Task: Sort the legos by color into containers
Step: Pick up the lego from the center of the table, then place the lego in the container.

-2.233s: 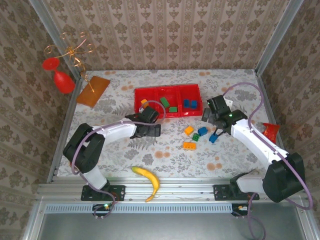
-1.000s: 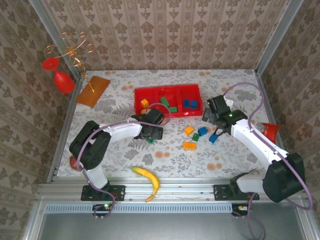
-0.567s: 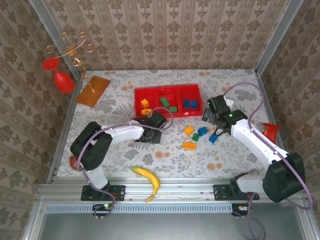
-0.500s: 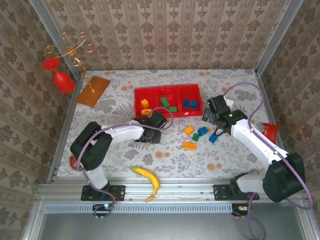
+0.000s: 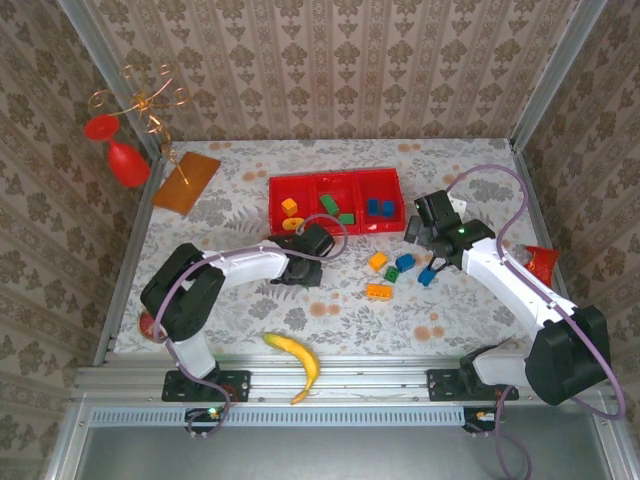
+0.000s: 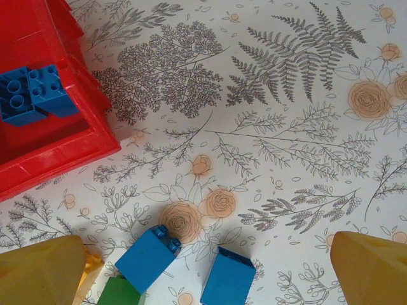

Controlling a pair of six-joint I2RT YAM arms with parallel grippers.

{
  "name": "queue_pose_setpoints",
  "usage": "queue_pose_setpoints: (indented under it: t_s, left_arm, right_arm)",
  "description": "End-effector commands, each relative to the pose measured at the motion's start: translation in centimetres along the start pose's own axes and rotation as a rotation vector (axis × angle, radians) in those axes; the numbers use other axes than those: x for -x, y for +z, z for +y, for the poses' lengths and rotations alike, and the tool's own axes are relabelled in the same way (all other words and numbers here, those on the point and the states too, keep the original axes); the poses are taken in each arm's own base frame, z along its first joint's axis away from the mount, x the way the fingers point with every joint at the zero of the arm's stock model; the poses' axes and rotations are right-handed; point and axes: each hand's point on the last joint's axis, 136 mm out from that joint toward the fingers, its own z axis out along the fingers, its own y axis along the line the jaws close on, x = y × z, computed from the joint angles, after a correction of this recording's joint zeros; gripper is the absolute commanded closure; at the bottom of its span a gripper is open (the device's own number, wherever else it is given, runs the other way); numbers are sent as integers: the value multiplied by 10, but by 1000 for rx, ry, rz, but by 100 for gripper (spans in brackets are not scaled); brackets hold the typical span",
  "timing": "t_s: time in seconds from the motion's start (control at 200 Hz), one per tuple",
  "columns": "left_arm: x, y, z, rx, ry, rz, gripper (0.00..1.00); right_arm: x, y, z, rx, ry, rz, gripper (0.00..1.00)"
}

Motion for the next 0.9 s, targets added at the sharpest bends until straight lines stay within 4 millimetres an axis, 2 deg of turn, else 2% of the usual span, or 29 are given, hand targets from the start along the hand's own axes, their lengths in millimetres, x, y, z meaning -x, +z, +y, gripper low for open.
queue_pose_setpoints:
  t_s: [0.0,0.255,0.495,0.655,0.895]
  left_arm:
    - [23,-24,-7,-17,22,-76,83]
    - [58,-51,-13,-21,53,-188,83]
    - [110,-71,-23,-18,107,-308,82]
    - [148,-74,-32,-10,150,-362,82]
    - [190,-59,-36,11,176,-389,80]
  right_arm:
    - [3,-3,-3,7,46,-22,0]
    - [-1,-5,-12,-14,63,-32,0]
    - [-16,-9,-28,-34,92,-30,0]
    - [-30,-11,-39,-51,115,-11,0]
    - [-55,-10,-46,-41,138,55,0]
